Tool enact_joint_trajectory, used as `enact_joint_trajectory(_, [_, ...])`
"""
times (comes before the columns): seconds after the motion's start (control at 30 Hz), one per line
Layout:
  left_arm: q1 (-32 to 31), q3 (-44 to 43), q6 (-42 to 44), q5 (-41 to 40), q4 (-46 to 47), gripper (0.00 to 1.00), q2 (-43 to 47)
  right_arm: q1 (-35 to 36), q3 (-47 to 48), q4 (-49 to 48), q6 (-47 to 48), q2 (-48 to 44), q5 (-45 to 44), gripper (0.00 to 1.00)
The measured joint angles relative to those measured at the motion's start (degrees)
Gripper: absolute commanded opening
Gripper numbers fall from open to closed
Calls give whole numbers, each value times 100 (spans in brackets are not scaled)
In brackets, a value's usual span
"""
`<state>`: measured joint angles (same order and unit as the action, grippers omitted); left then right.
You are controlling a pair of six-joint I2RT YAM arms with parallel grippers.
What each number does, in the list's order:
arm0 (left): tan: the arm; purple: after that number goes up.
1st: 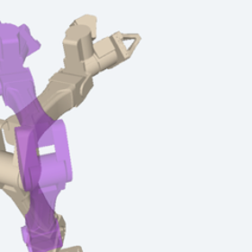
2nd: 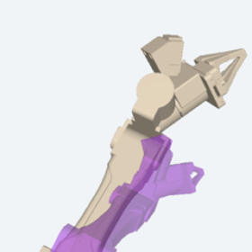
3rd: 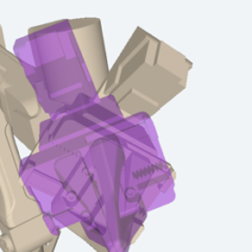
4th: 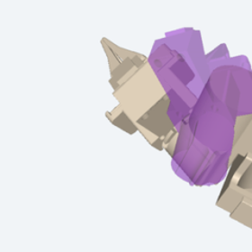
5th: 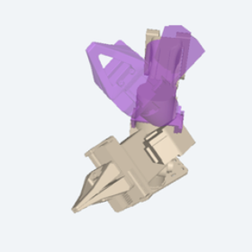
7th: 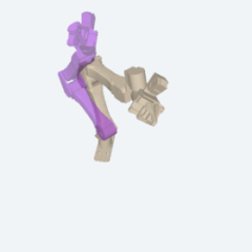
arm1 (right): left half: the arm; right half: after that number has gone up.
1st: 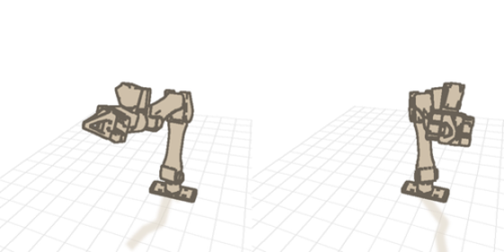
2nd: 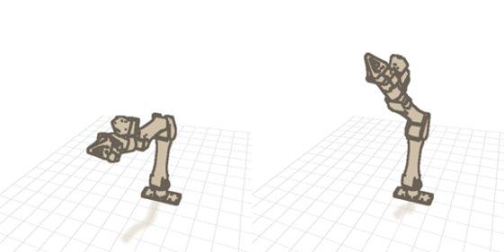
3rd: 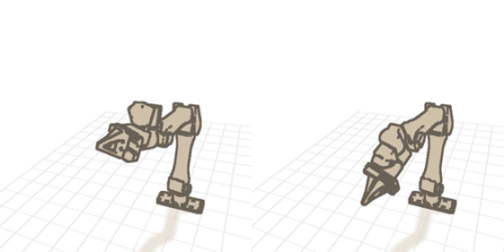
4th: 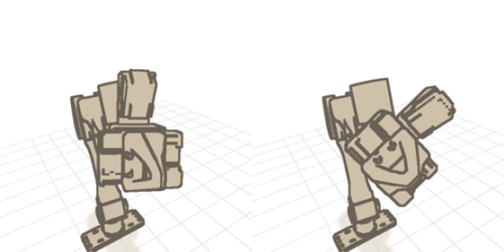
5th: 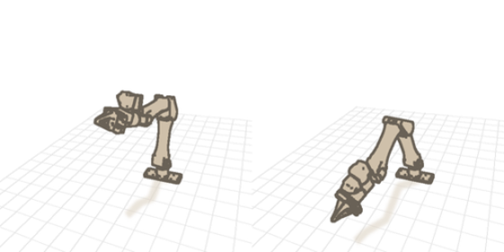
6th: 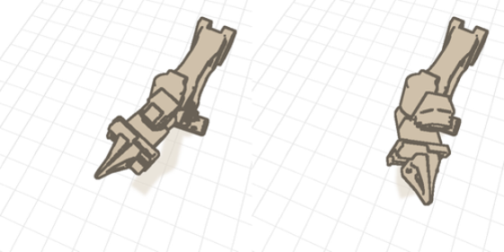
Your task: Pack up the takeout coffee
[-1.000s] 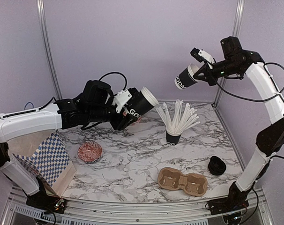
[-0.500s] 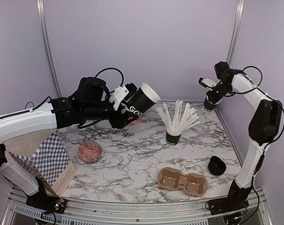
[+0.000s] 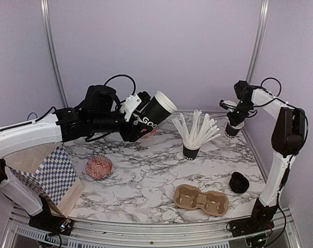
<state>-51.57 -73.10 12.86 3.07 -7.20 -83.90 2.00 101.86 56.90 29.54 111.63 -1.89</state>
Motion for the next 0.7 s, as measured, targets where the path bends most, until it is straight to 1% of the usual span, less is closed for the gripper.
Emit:
enact_joint_trajectory(0.5, [0, 66, -9, 81, 11, 55, 0, 251, -273, 57, -96, -9, -31, 0])
enact_joint_trajectory(0.7, [0, 131, -33, 98, 13, 55, 9, 260, -273, 0, -188, -9, -247, 6])
